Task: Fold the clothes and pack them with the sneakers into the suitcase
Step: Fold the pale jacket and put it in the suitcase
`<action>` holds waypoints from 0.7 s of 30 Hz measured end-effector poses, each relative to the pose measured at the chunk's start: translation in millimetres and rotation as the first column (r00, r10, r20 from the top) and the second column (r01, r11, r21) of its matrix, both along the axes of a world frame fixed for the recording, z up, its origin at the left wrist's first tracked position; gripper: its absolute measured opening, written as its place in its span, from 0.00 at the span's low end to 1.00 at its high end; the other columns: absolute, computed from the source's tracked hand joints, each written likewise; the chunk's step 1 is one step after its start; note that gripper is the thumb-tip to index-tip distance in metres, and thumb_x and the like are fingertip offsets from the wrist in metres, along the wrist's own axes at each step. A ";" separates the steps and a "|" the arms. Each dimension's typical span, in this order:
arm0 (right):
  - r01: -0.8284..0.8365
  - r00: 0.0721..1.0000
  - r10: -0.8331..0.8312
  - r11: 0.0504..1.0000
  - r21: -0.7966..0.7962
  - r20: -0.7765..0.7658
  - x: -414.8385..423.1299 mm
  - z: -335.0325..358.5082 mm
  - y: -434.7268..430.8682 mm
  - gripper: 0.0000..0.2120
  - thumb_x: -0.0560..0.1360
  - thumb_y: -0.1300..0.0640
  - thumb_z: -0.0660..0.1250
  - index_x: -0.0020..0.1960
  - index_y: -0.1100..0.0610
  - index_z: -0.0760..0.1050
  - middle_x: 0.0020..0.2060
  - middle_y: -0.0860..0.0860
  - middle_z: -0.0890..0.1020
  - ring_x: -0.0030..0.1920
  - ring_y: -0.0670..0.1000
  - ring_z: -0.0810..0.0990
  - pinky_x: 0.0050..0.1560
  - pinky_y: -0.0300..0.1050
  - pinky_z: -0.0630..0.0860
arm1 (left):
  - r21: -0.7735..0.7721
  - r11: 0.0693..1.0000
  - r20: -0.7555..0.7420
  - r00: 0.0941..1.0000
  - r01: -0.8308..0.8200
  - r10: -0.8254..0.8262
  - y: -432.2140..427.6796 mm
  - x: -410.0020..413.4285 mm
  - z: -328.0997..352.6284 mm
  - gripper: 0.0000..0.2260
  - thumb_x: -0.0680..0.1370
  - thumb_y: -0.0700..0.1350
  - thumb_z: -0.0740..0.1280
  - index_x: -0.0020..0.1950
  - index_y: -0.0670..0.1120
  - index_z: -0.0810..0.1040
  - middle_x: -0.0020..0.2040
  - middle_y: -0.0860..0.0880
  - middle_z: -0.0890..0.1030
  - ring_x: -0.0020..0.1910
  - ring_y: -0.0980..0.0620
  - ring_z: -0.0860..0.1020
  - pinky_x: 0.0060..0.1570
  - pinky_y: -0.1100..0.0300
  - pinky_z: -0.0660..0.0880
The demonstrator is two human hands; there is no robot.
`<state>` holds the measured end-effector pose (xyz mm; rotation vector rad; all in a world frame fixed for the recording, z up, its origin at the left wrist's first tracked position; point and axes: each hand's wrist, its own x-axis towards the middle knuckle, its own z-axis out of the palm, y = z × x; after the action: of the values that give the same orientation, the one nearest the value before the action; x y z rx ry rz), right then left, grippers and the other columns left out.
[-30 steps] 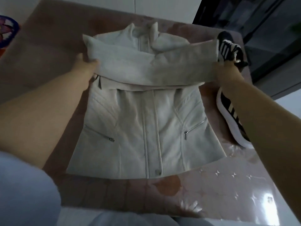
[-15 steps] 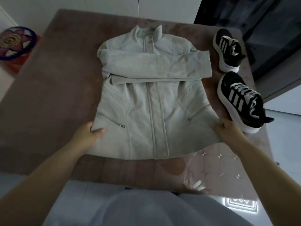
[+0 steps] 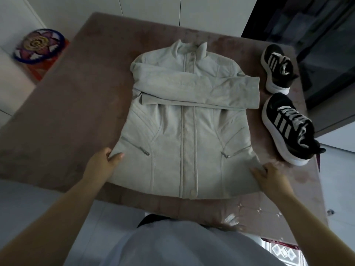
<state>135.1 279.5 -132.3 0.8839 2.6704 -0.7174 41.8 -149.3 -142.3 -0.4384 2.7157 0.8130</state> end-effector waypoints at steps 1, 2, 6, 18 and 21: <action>0.006 0.999 -0.007 1.000 0.009 0.048 0.4 1.6 -1.6 0.12 0.76 0.50 0.64 0.47 0.59 0.70 0.39 0.56 0.77 0.39 0.58 0.75 0.36 0.49 0.69 | -0.019 1.000 0.016 1.000 0.021 -0.021 0.1 -0.2 -1.1 0.16 0.75 0.49 0.67 0.51 0.36 0.75 0.49 0.36 0.80 0.50 0.37 0.77 0.43 0.55 0.65; 0.000 0.999 -0.001 1.000 0.017 0.049 -1.0 2.9 -1.8 0.14 0.75 0.52 0.65 0.55 0.59 0.69 0.46 0.57 0.77 0.44 0.59 0.76 0.39 0.50 0.71 | -0.025 0.999 0.020 0.999 0.030 -0.029 0.3 -1.5 -0.8 0.16 0.75 0.50 0.67 0.54 0.37 0.75 0.51 0.36 0.80 0.52 0.37 0.77 0.44 0.53 0.66; -0.180 0.983 0.183 0.978 0.109 -0.023 -23.5 19.5 -15.3 0.27 0.73 0.57 0.68 0.68 0.61 0.63 0.61 0.61 0.68 0.62 0.62 0.67 0.60 0.56 0.67 | -0.020 0.999 -0.006 0.999 0.032 -0.033 4.7 -18.7 8.4 0.23 0.75 0.50 0.67 0.66 0.41 0.68 0.58 0.40 0.77 0.58 0.39 0.75 0.56 0.50 0.70; -0.247 0.958 0.262 0.961 0.125 -0.118 -180.5 27.9 -12.3 0.29 0.78 0.50 0.59 0.75 0.47 0.51 0.75 0.59 0.48 0.74 0.63 0.48 0.72 0.59 0.52 | -0.038 0.955 -0.256 0.921 0.294 -0.294 49.5 -151.2 34.4 0.18 0.78 0.41 0.62 0.68 0.44 0.67 0.61 0.43 0.75 0.58 0.43 0.74 0.56 0.53 0.69; -0.173 0.982 0.178 0.981 0.086 -0.056 -206.3 28.7 4.6 0.28 0.77 0.52 0.59 0.74 0.43 0.52 0.75 0.57 0.48 0.72 0.65 0.51 0.69 0.59 0.57 | -0.004 0.964 -0.192 0.946 0.266 -0.261 56.2 -185.8 26.0 0.21 0.79 0.43 0.61 0.72 0.47 0.63 0.67 0.43 0.70 0.63 0.43 0.71 0.62 0.52 0.68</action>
<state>-71.2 284.1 -103.6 0.6424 2.8065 -0.6102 -144.0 -93.1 -116.3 0.0132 2.8519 0.8460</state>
